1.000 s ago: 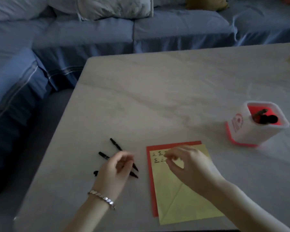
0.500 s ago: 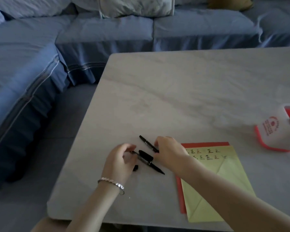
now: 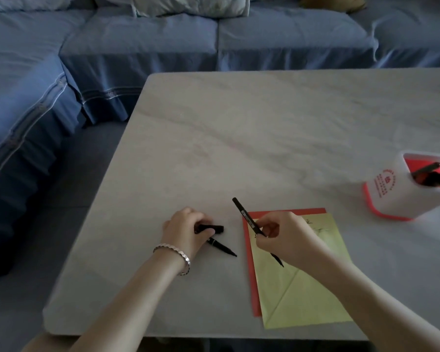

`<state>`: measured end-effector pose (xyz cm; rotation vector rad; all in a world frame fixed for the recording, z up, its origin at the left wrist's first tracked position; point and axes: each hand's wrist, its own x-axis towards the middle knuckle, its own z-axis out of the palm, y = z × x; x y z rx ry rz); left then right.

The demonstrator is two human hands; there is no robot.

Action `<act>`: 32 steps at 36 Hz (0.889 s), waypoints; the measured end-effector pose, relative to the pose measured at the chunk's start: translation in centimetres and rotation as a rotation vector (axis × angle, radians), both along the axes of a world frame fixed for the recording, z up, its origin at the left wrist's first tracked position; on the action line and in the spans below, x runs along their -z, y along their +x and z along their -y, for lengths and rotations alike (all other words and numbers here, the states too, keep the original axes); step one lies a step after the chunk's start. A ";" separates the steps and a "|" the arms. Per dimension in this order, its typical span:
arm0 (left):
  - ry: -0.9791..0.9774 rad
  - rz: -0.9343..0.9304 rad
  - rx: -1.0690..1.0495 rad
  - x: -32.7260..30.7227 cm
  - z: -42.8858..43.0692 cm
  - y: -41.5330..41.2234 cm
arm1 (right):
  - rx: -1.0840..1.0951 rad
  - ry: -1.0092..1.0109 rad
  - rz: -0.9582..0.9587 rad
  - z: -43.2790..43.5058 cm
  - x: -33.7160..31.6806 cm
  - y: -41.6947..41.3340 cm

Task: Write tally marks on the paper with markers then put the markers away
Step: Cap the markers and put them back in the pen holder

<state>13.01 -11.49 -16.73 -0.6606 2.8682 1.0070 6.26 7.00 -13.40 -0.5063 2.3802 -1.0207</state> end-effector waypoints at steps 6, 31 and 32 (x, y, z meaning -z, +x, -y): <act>-0.165 -0.071 0.042 0.1 -1.0 -0.3 | 0.095 -0.088 -0.012 -0.8 0.3 0.1; 0.638 -0.357 -0.034 -5.1 -10.2 0.9 | 0.577 -1.047 0.136 -7.6 -3.9 1.7; 0.629 -0.356 -0.038 -5.1 -10.2 0.9 | 0.574 -1.051 0.143 -7.7 -3.9 1.6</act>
